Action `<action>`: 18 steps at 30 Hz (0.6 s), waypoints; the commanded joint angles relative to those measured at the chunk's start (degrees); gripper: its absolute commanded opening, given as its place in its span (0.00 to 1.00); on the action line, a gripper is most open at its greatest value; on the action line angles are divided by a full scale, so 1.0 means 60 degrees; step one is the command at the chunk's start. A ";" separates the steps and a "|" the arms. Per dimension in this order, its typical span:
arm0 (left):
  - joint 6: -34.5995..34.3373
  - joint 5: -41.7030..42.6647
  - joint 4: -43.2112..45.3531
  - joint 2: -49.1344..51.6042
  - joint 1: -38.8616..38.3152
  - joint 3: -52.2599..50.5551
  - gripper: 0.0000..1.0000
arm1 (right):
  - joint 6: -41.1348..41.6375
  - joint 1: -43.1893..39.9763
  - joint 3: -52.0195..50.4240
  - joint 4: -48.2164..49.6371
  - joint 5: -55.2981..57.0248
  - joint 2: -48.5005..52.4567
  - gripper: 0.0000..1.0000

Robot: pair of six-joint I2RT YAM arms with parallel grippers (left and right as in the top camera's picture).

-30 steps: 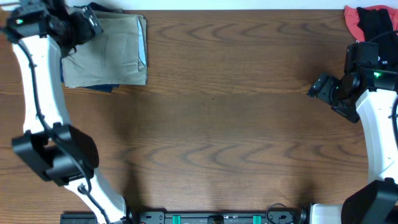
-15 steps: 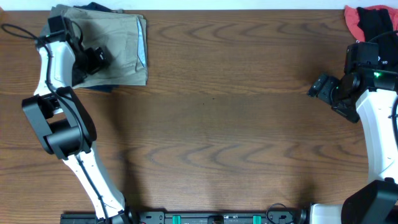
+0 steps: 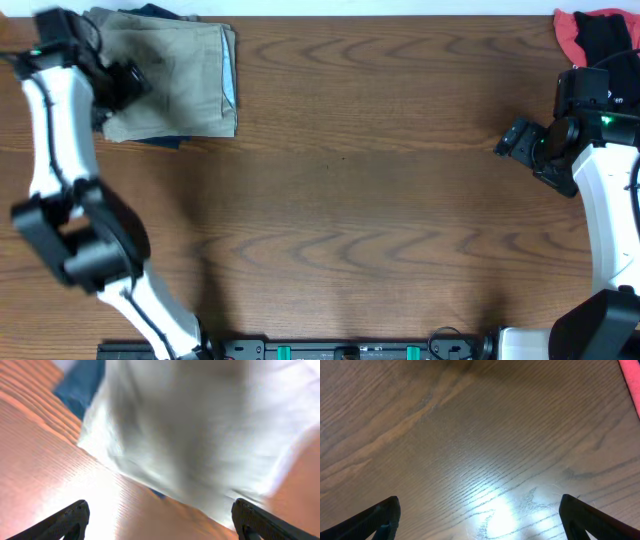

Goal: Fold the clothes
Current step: 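Press and straighten the shorts on the stack with the left gripper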

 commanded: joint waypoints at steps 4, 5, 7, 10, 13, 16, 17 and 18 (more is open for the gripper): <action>-0.0295 0.0933 -0.0361 -0.1836 0.0011 0.0098 0.98 | -0.0069 -0.0018 0.0055 -0.0011 0.0076 -0.0102 0.99; -0.0291 0.0933 -0.0561 -0.1985 0.0011 0.0098 0.98 | -0.0069 -0.0018 0.0055 -0.0011 0.0076 -0.0102 0.99; -0.0291 0.0933 -0.1060 -0.2164 0.0011 0.0098 0.98 | -0.0069 -0.0018 0.0055 -0.0011 0.0076 -0.0102 0.99; -0.0284 0.0936 -0.2084 -0.2222 0.0011 0.0098 0.98 | -0.0069 -0.0018 0.0055 -0.0011 0.0076 -0.0102 0.99; -0.0044 0.1100 -0.3009 -0.2222 0.0011 0.0098 0.98 | -0.0069 -0.0018 0.0055 -0.0011 0.0076 -0.0102 0.99; 0.0841 0.2277 -0.3504 -0.2346 0.0011 0.0098 0.98 | -0.0069 -0.0018 0.0055 -0.0011 0.0076 -0.0102 0.99; 0.1082 0.2758 -0.3625 -0.2448 0.0011 0.0098 0.98 | -0.0069 -0.0018 0.0055 -0.0011 0.0076 -0.0102 0.99; 0.1209 0.3089 -0.3712 -0.2583 0.0011 0.0098 0.98 | -0.0069 -0.0018 0.0055 -0.0011 0.0076 -0.0102 0.99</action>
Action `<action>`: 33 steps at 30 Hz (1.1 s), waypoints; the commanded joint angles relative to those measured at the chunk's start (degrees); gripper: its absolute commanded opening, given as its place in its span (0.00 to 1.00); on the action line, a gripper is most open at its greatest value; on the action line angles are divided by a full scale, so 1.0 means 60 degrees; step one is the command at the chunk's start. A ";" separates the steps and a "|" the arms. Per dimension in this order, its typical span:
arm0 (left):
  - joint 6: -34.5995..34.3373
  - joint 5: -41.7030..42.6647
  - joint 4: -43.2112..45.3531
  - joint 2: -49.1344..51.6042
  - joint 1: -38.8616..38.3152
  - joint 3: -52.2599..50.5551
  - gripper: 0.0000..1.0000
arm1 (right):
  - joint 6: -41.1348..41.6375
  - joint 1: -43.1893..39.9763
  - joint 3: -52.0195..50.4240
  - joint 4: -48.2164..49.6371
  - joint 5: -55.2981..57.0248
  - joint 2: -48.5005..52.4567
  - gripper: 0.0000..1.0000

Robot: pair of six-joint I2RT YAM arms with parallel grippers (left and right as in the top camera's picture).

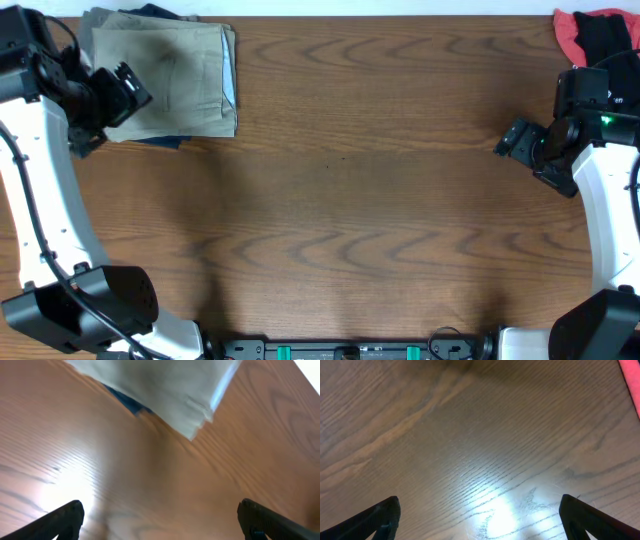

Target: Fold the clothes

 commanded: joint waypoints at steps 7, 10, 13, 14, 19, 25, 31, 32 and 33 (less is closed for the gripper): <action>0.1679 0.1672 -0.1147 -0.2200 0.0011 0.0000 0.98 | -0.0069 -0.0018 0.0055 -0.0011 0.0073 -0.0102 0.99; 0.2033 0.1672 -0.1519 -0.3147 0.0011 -0.0015 0.98 | -0.0069 -0.0018 0.0055 -0.0011 0.0076 -0.0102 0.99; 0.2120 0.1679 -0.1687 -0.4233 0.0011 -0.0211 0.98 | -0.0069 -0.0018 0.0055 -0.0011 0.0076 -0.0102 0.99; 0.2120 0.1679 -0.1683 -0.4594 0.0011 -0.0346 0.98 | -0.0069 -0.0018 0.0055 -0.0011 0.0076 -0.0102 0.99; 0.1887 0.1745 -0.1647 -0.6564 0.0011 -0.1588 0.98 | -0.0069 -0.0018 0.0055 -0.0011 0.0076 -0.0102 0.99; 0.0907 0.1738 -0.1723 -0.8448 0.0011 -0.3005 0.98 | -0.0069 -0.0018 0.0055 -0.0011 0.0076 -0.0102 0.99; 0.0911 0.1738 -0.1723 -0.9162 0.0011 -0.3060 0.98 | -0.0069 -0.0018 0.0055 -0.0011 0.0076 -0.0102 0.99; 0.0911 0.1738 -0.1723 -0.9205 0.0011 -0.3060 0.98 | -0.0069 -0.0018 0.0055 -0.0011 0.0076 -0.0102 0.99; 0.0914 0.1734 -0.1730 -0.9231 0.0011 -0.3060 0.98 | -0.0069 -0.0018 0.0055 -0.0011 0.0076 -0.0102 0.99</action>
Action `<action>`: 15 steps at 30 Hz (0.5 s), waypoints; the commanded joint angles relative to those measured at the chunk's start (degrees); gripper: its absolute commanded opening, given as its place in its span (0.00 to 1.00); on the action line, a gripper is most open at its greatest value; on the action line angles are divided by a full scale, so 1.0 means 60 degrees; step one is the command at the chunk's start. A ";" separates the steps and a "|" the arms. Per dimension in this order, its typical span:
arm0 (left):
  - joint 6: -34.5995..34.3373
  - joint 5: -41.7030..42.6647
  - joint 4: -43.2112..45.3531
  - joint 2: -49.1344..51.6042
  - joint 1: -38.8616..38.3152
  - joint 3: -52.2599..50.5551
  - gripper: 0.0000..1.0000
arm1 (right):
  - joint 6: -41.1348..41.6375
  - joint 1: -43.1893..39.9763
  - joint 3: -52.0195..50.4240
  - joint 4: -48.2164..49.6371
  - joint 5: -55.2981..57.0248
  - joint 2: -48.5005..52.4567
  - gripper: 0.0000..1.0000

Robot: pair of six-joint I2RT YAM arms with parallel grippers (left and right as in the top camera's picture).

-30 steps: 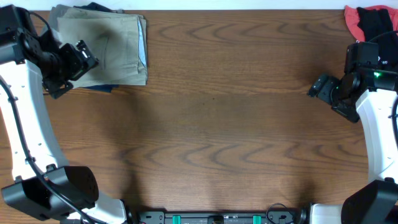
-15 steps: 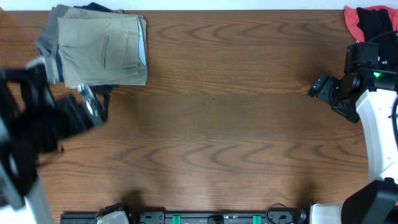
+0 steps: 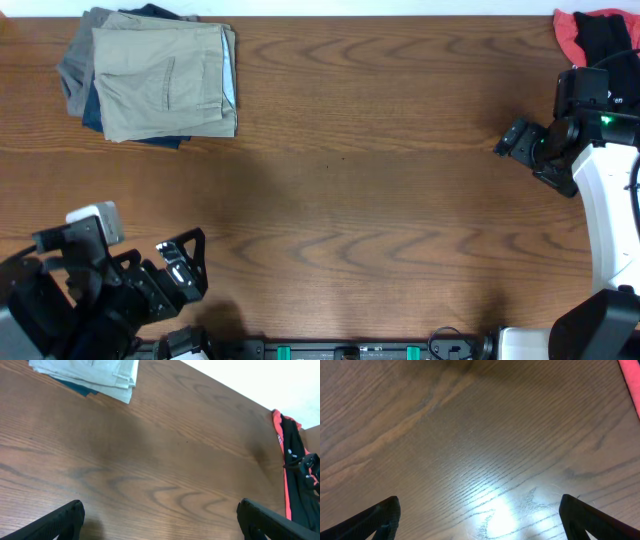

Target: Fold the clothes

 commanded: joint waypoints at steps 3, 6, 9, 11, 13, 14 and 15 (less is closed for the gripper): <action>-0.0127 0.0007 0.0004 -0.0091 0.0015 -0.0029 0.98 | -0.0069 -0.0018 0.0055 -0.0011 0.0076 -0.0102 0.99; -0.0127 0.0011 0.0015 -0.0087 0.0015 -0.0029 0.98 | -0.0069 -0.0018 0.0055 -0.0011 0.0076 -0.0102 0.99; -0.0120 0.0007 0.0007 -0.0087 0.0011 -0.0040 0.98 | -0.0069 -0.0018 0.0055 -0.0011 0.0076 -0.0102 0.99; -0.0066 0.0011 0.0015 -0.0168 0.0004 -0.0200 0.98 | -0.0069 -0.0018 0.0055 -0.0011 0.0076 -0.0102 0.99; 0.0113 0.0007 0.0044 -0.0262 -0.0044 -0.0492 0.98 | -0.0069 -0.0018 0.0055 -0.0011 0.0076 -0.0102 0.99; 0.0295 0.0007 0.0146 -0.0317 -0.0160 -0.0678 0.98 | -0.0069 -0.0018 0.0055 -0.0011 0.0076 -0.0102 0.99; 0.0470 0.0007 0.0393 -0.0412 -0.0346 -0.0958 0.98 | -0.0069 -0.0018 0.0055 -0.0011 0.0076 -0.0102 0.99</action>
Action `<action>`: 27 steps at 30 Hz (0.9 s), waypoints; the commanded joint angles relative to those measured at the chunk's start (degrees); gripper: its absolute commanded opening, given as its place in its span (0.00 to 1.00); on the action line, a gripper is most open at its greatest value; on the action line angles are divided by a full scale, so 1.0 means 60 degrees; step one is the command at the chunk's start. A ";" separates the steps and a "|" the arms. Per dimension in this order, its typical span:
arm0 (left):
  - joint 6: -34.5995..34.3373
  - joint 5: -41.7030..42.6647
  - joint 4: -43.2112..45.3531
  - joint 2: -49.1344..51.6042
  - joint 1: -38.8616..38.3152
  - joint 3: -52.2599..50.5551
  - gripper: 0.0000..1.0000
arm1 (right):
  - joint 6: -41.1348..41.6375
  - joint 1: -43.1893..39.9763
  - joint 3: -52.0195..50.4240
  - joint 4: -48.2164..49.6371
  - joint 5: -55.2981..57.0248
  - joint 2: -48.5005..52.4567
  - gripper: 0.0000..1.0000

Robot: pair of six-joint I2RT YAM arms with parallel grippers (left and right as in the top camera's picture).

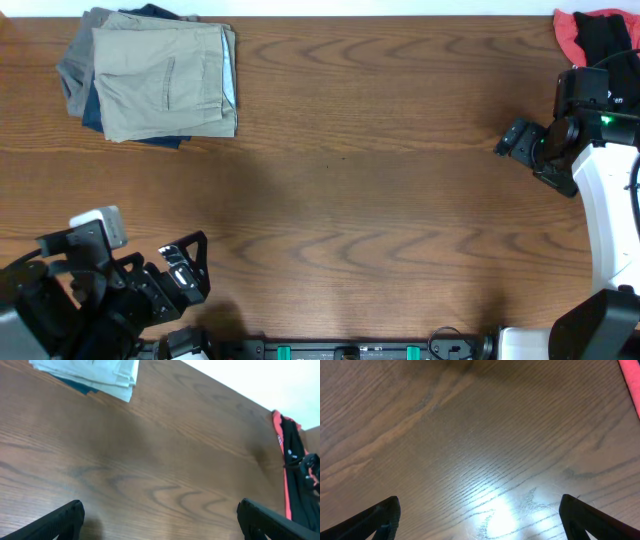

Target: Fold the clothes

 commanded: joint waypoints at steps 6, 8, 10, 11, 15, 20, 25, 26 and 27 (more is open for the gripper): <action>0.1020 0.0022 0.3628 -0.1300 -0.1818 -0.3045 0.98 | -0.0069 -0.0018 0.0055 -0.0015 0.0076 -0.0102 0.99; 0.1013 0.0029 0.5213 -0.1796 -0.2382 -0.4237 0.98 | -0.0069 -0.0018 0.0055 -0.0015 0.0076 -0.0102 0.99; 0.1013 0.0029 0.6317 -0.2244 -0.2860 -0.5351 0.98 | -0.0069 -0.0018 0.0055 -0.0015 0.0076 -0.0102 0.99; 0.1013 0.0029 0.6502 -0.2350 -0.2962 -0.5610 0.98 | -0.0069 -0.0018 0.0055 -0.0015 0.0076 -0.0102 0.99; 0.1020 -0.0142 0.7737 -0.2940 -0.3410 -0.7100 0.98 | -0.0069 -0.0018 0.0055 -0.0015 0.0076 -0.0102 0.99; 0.1016 -0.1184 0.9318 -0.3763 -0.3727 -0.8819 0.98 | -0.0069 -0.0018 0.0055 -0.0015 0.0076 -0.0102 0.99; 0.1016 -0.1829 1.0972 -0.4881 -0.3759 -1.0692 0.98 | -0.0069 -0.0018 0.0055 -0.0015 0.0076 -0.0102 0.99; 0.1016 -0.1974 1.1264 -0.5115 -0.3759 -1.1030 0.98 | -0.0069 -0.0018 0.0055 -0.0015 0.0076 -0.0102 0.99; 0.1016 -0.2055 1.1566 -0.5340 -0.3759 -1.1344 0.98 | -0.0069 -0.0018 0.0055 -0.0015 0.0076 -0.0102 0.99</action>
